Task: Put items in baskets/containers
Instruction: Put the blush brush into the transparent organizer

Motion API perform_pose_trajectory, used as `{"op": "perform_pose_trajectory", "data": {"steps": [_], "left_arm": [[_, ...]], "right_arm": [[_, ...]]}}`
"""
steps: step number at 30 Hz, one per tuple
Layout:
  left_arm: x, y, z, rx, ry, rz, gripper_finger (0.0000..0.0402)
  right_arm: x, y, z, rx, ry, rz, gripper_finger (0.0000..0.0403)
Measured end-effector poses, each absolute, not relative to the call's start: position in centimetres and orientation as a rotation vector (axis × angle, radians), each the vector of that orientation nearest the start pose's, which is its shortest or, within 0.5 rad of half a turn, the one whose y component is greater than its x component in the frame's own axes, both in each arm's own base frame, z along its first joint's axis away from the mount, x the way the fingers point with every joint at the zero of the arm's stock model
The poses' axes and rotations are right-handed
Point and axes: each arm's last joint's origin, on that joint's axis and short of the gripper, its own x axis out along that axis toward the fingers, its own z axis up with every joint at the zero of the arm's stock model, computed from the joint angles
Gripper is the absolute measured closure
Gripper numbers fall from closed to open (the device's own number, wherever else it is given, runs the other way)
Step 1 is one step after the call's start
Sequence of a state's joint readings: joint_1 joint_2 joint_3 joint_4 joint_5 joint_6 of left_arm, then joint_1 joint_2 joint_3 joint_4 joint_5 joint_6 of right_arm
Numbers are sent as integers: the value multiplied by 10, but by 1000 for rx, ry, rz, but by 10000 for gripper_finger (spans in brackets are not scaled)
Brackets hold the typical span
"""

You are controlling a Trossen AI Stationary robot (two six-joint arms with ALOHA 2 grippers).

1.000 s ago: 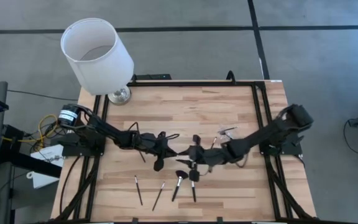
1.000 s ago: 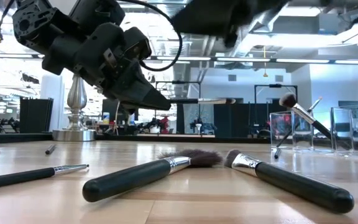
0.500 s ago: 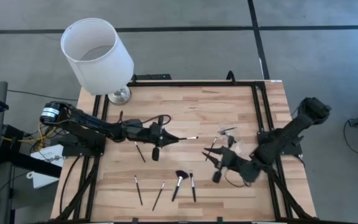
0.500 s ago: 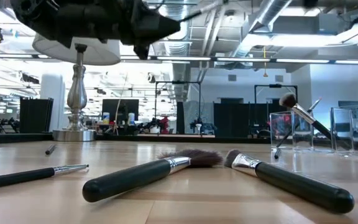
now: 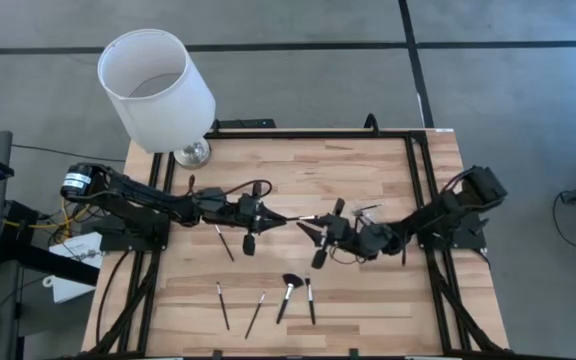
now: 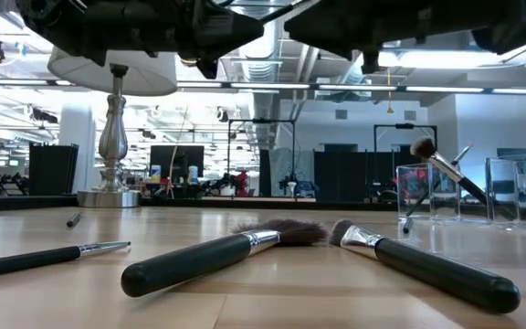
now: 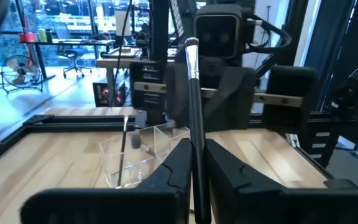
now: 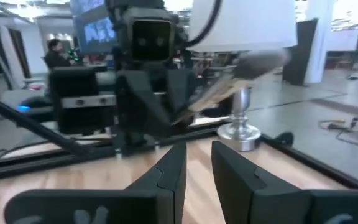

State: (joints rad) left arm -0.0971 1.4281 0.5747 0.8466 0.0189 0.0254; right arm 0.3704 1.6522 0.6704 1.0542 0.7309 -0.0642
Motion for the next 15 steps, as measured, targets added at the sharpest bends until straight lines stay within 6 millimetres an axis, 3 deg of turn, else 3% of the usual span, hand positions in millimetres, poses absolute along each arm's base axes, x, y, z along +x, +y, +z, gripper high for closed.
{"op": "perform_pose_trajectory", "data": {"steps": [5, 15], "left_arm": [[284, -28, 219, 26, 6, -116, 373], [284, -28, 219, 23, 6, -116, 373]], "right_arm": [[302, 91, 211, -37, -78, -299, 315], [298, 91, 223, -71, -90, -229, 225]]}}
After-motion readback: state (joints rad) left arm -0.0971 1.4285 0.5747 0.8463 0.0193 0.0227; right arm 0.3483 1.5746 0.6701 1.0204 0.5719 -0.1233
